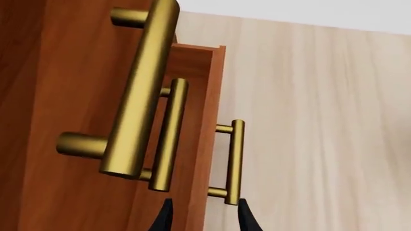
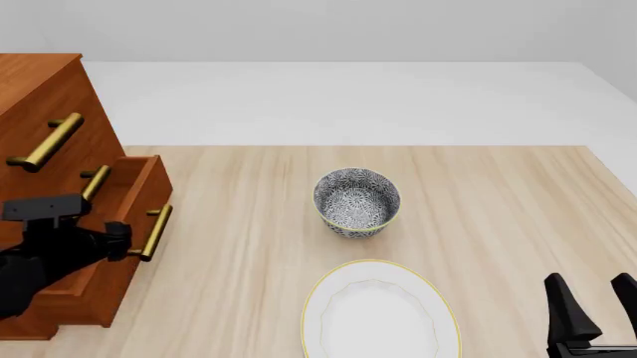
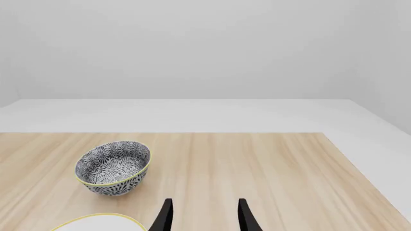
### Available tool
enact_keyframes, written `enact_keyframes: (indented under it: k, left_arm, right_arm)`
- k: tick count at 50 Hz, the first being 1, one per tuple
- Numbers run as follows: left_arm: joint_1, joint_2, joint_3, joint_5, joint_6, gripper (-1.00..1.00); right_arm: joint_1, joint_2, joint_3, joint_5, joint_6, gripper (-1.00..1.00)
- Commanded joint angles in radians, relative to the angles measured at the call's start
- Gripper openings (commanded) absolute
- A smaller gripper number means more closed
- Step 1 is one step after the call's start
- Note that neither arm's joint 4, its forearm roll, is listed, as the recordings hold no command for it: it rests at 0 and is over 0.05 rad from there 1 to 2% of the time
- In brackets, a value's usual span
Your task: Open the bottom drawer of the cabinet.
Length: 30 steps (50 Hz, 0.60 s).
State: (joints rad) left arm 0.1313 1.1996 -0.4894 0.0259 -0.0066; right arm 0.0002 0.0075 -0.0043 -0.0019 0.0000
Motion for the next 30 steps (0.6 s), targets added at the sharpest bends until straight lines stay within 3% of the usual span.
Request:
enact_keyframes:
  k: [1,30]
  left_arm:
    - [0.008,0.037,-0.003,-0.025,0.012,1.0]
    - [0.011,0.157,-0.005,-0.102,0.024,1.0]
  right_arm:
    - [0.0,0.0,0.0,0.0,0.0,1.0]
    - [0.0,0.0,0.0,0.0,0.0,1.0]
